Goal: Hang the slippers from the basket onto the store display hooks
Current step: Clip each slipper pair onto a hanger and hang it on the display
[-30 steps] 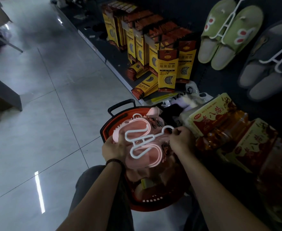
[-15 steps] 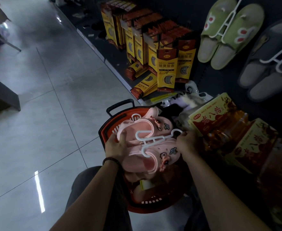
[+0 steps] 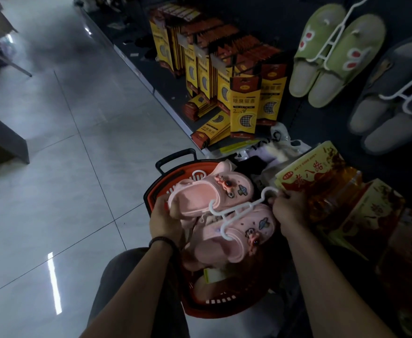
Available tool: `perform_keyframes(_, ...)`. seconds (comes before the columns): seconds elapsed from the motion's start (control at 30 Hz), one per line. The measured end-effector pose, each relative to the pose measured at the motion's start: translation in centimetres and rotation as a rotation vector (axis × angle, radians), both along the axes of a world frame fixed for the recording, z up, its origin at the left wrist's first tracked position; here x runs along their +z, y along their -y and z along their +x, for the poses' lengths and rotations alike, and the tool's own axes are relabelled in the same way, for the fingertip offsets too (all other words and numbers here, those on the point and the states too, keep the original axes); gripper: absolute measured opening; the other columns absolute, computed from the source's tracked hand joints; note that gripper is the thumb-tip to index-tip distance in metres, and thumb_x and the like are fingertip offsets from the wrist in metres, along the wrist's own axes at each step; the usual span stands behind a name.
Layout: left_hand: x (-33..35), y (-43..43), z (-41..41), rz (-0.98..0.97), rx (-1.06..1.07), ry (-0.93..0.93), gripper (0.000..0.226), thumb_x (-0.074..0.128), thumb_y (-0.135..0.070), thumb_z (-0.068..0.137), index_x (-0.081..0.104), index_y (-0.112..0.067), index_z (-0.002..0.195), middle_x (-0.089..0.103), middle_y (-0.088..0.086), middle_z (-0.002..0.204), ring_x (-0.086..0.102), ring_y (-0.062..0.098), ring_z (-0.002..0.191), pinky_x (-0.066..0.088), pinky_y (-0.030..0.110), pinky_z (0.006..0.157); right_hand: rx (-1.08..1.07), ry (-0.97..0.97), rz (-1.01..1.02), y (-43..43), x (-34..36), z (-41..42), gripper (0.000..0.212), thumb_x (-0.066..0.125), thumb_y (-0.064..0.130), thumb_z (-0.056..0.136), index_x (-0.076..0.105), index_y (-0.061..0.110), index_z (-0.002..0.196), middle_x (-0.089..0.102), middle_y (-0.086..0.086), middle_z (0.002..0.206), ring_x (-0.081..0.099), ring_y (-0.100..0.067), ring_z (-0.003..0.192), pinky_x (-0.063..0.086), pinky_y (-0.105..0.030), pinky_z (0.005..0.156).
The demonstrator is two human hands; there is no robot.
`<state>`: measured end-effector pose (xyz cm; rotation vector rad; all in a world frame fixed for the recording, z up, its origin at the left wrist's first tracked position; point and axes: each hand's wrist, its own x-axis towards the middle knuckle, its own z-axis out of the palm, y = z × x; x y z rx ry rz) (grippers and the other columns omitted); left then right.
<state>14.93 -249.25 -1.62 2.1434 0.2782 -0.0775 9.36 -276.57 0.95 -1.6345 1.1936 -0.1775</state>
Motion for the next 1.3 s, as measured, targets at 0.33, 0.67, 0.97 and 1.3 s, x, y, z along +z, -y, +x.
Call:
perform_keyframes(0.33, -7.5, -0.8, 1.2, -0.175, -0.181, -0.504, 0.081, 0.049, -0.087, 0.075, 0.055, -0.029, 0.131, 0.067, 0.006, 0.125, 0.066, 0.034, 0.111, 0.058, 0.056, 0.092, -0.041, 0.105, -0.061, -0.4, 0.7, 0.0, 0.01, 0.057, 0.009, 0.096, 0.066, 0.014, 0.092, 0.074, -0.015, 0.095, 0.072, -0.034, 0.091, 0.061, -0.054, 0.086)
perform_keyframes(0.67, -2.4, 0.5, 0.3, 0.271, -0.465, -0.544, 0.042, 0.055, -0.034, 0.1, 0.056, -0.014, 0.137, 0.065, 0.011, 0.133, 0.06, 0.032, 0.125, 0.051, 0.041, 0.103, 0.214, 0.085, -0.132, 0.3, 2.0, 0.8, 0.021, 0.063, 0.025, 0.1, 0.07, 0.011, 0.086, 0.071, -0.007, 0.078, 0.068, -0.023, 0.071, 0.052, -0.031, 0.061)
perform_keyframes(0.97, 1.5, 3.0, -2.5, -0.126, -0.289, -0.2, 0.023, 0.048, -0.029, 0.107, 0.062, -0.025, 0.125, 0.071, 0.003, 0.118, 0.068, 0.022, 0.1, 0.058, 0.039, 0.084, 0.389, 0.125, -0.094, -1.6, 7.9, 0.6, 0.027, 0.067, 0.007, 0.097, 0.07, 0.01, 0.07, 0.067, -0.005, 0.053, 0.063, -0.017, 0.043, 0.058, -0.038, 0.052)
perform_keyframes(1.3, 11.5, 4.5, -3.1, -0.601, -0.171, -0.442, 0.022, 0.058, -0.03, 0.1, 0.073, -0.016, 0.106, 0.075, 0.013, 0.105, 0.065, 0.031, 0.085, 0.049, 0.036, 0.07, 0.547, 0.152, -0.381, -3.3, 19.5, -0.9, 0.017, 0.061, 0.011, 0.099, 0.071, 0.007, 0.086, 0.075, -0.01, 0.071, 0.069, -0.013, 0.049, 0.062, -0.037, 0.054)
